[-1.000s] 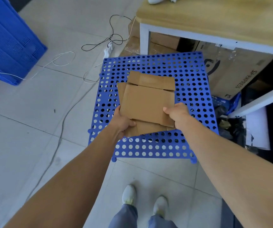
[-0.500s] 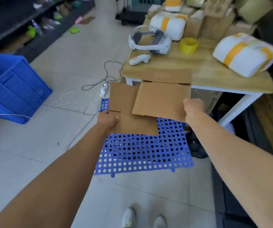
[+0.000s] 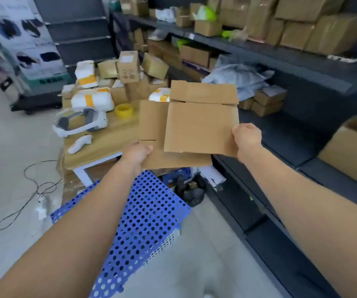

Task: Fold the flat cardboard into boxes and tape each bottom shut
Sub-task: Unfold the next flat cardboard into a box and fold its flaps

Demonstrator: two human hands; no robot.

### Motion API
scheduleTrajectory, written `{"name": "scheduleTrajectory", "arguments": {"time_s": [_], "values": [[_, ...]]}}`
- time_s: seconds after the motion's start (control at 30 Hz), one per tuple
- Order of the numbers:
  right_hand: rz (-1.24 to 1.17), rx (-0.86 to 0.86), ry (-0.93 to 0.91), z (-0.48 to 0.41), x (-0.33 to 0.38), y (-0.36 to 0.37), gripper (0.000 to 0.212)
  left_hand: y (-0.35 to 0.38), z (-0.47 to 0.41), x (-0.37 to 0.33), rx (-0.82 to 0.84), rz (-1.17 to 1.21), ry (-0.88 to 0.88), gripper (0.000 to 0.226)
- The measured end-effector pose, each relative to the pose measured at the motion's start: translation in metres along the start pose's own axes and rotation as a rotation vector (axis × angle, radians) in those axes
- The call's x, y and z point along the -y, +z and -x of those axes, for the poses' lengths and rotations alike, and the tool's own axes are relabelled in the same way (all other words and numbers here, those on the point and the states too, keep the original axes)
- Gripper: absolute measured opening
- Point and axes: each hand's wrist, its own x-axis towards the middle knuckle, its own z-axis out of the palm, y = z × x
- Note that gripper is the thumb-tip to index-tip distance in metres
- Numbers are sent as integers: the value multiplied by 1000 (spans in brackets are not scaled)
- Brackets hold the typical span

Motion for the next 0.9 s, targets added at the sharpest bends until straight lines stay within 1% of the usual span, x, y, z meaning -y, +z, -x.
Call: {"name": "scheduleTrajectory", "arguments": {"time_s": [0.07, 0.13, 0.27, 0.33, 0.43, 0.5, 0.53, 0.6, 0.67, 0.77, 0.9], "values": [[-65, -117, 13, 11, -2, -44, 26, 24, 3, 3, 131, -89, 38, 52], [-96, -240, 24, 23, -13, -101, 23, 62, 24, 6, 270, -143, 87, 44], [-139, -491, 30, 57, -31, -216, 27, 142, 96, 15, 526, -270, 177, 26], [-159, -604, 52, 78, -40, -275, 26, 184, 131, 25, 641, -285, 195, 20], [-197, -753, 87, 104, -61, -358, 26, 245, 188, 42, 795, -337, 192, 25], [-223, -837, 122, 122, -77, -407, 24, 284, 225, 55, 875, -381, 190, 29], [-230, -877, 138, 131, -85, -431, 23, 301, 247, 60, 900, -418, 189, 35], [-252, -951, 157, 147, -98, -476, 23, 341, 283, 75, 950, -440, 192, 54], [-258, -1016, 182, 159, -114, -520, 23, 380, 319, 90, 1024, -420, 197, 66], [-263, -1074, 215, 174, -133, -576, 22, 425, 365, 114, 1062, -442, 190, 67], [-260, -1144, 229, 182, -153, -630, 22, 473, 399, 139, 1093, -503, 174, 57]]}}
